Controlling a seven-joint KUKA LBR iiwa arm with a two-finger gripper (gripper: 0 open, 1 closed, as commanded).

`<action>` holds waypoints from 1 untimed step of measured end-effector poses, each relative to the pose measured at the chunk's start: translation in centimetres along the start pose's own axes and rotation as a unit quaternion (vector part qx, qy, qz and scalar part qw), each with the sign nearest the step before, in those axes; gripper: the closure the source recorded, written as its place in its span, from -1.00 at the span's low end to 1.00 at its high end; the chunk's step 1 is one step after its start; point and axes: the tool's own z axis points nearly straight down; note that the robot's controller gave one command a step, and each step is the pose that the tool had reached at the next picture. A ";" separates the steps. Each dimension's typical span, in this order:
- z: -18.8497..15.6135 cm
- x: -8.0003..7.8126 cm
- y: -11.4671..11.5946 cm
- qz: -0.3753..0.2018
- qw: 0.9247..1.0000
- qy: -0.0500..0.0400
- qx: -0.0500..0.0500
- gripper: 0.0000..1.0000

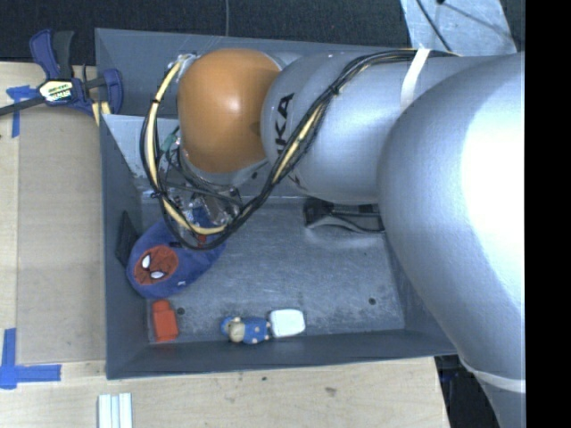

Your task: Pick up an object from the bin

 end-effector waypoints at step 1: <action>-11.3 0.9 -2.4 0.081 0.997 0.000 0.001 1.00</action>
Offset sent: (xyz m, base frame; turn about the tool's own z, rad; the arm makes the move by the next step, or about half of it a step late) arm -0.0048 -0.0262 0.1070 0.1637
